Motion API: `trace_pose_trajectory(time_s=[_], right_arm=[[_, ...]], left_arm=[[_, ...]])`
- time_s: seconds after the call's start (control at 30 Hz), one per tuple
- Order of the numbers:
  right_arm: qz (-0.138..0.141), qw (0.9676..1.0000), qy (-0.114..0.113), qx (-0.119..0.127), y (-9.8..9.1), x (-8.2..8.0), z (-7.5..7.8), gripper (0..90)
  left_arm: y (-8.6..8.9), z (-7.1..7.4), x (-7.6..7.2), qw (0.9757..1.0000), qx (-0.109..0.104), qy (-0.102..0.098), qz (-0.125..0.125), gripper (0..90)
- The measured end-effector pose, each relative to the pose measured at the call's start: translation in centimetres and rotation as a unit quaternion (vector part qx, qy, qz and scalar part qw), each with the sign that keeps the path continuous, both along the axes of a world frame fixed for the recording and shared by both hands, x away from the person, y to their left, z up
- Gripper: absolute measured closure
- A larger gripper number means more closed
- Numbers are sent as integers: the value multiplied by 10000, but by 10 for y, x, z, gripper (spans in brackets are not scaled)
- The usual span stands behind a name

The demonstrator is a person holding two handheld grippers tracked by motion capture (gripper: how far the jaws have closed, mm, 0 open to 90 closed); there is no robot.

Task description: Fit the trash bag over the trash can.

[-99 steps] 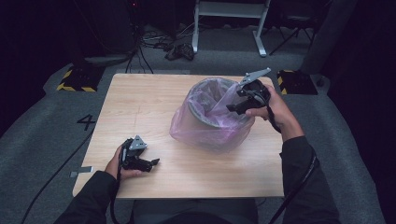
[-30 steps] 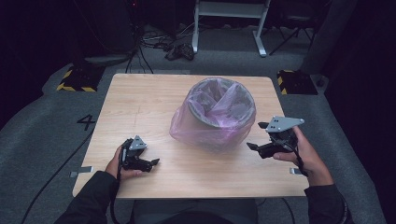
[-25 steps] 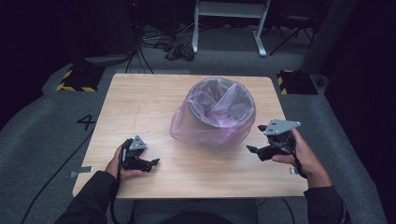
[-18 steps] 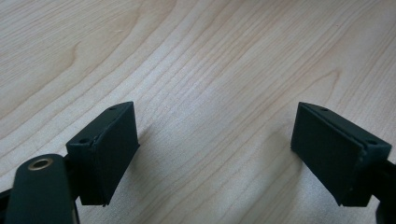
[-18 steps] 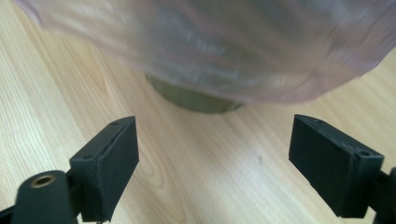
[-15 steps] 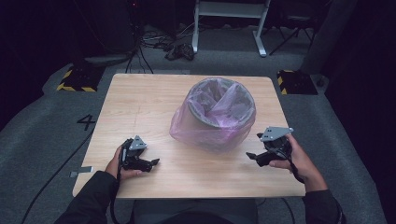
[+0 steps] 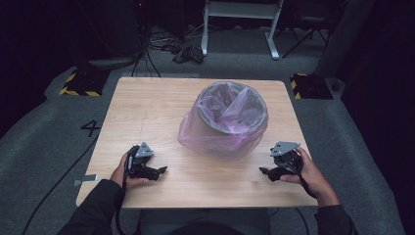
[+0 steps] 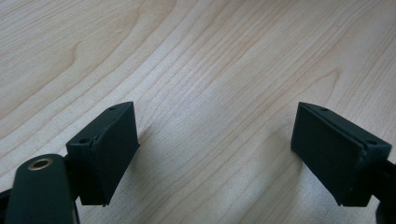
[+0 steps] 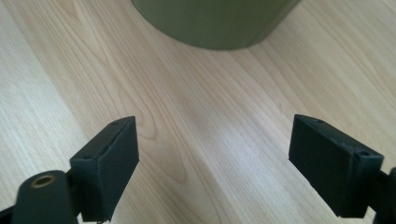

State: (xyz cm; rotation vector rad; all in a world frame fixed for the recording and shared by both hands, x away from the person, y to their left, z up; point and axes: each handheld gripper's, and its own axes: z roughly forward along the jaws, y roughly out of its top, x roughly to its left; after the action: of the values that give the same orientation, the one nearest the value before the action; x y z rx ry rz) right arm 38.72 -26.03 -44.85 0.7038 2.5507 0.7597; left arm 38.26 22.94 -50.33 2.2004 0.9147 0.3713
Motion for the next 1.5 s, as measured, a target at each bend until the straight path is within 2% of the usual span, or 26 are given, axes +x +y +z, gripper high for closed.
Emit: trace_pose_trajectory(time_s=[0.1,0.17,0.33,0.73,0.83,1.13,1.5], right_arm=[[-66,10000,32,56,-3,0,-5,159],[-160,9997,65,186,-6,-1,-9,159],[-219,9986,-57,484,-13,-4,-16,159],[-456,9953,-144,839,-28,-10,-31,159],[-601,9939,-161,912,-33,-10,-35,159],[-978,9865,-136,1305,-49,-8,-43,159],[-1287,9813,-107,1425,-61,-5,-48,159]], left_arm=[[0,0,0,10000,0,0,0,146],[0,0,0,10000,1,3,2,146],[0,0,0,10000,12,-7,9,146],[0,0,0,10000,16,-11,7,146],[0,0,0,10000,15,-11,9,146],[0,0,0,10000,17,-11,7,146],[0,0,0,10000,18,-10,6,146]])
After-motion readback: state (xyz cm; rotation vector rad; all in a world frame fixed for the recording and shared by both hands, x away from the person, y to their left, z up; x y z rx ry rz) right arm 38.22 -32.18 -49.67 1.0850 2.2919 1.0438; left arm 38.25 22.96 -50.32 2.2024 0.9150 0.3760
